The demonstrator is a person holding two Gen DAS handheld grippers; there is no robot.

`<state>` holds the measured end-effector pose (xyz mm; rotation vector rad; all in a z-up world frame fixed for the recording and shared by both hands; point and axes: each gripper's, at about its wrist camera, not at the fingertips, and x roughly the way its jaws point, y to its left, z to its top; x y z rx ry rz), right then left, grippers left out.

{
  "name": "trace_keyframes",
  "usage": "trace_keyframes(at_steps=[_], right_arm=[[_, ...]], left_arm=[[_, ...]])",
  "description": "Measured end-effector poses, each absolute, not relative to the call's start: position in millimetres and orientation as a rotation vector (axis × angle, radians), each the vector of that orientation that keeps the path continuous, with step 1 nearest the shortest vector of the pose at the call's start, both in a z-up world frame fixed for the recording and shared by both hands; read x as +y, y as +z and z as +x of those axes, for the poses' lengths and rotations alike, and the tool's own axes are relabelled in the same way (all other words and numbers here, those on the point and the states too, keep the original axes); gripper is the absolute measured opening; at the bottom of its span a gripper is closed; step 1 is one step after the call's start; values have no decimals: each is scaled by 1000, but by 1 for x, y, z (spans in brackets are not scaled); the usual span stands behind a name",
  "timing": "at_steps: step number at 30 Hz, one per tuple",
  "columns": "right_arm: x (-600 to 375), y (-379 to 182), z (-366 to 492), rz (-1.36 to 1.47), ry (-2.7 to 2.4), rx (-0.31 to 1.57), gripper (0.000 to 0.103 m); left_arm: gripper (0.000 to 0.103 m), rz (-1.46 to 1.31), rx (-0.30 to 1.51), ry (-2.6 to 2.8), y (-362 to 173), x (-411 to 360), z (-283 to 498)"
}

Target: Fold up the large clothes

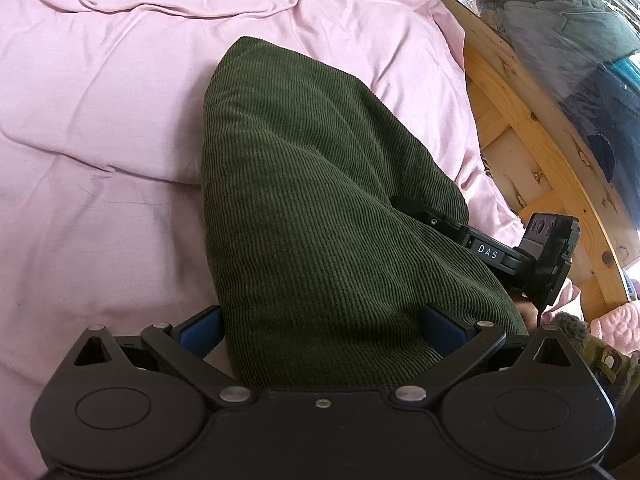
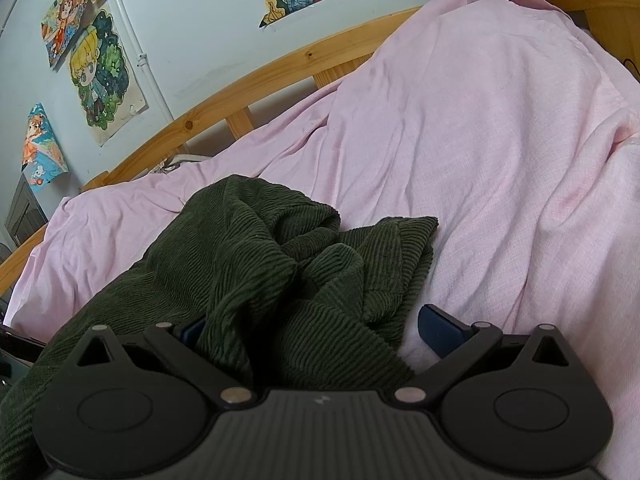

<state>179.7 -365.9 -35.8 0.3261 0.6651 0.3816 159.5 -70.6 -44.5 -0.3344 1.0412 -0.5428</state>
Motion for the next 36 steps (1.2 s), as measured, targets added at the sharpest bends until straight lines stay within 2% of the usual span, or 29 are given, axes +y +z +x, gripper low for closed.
trace_keyframes(at_steps=[14, 16, 20, 22, 28, 31, 36], right_arm=[[-365, -27, 191, 328, 381, 736, 98], [-365, -27, 191, 342, 391, 743, 90], [-365, -24, 190, 353, 393, 753, 81], [-363, -20, 189, 346, 392, 759, 72], [-342, 3, 176, 215, 367, 750, 51], [-332, 17, 170, 172, 355, 745, 47], [-315, 36, 157, 127, 340, 715, 46]], left_arm=[[102, -339, 1041, -543, -46, -71, 159], [102, -339, 1041, -543, -46, -70, 159], [102, -337, 1040, -543, -46, -71, 159], [102, -333, 1038, -544, -46, -71, 159], [102, -328, 1030, -550, -46, -71, 158], [101, -344, 1012, -558, -49, -66, 153], [99, -400, 931, -572, -56, -52, 134]])
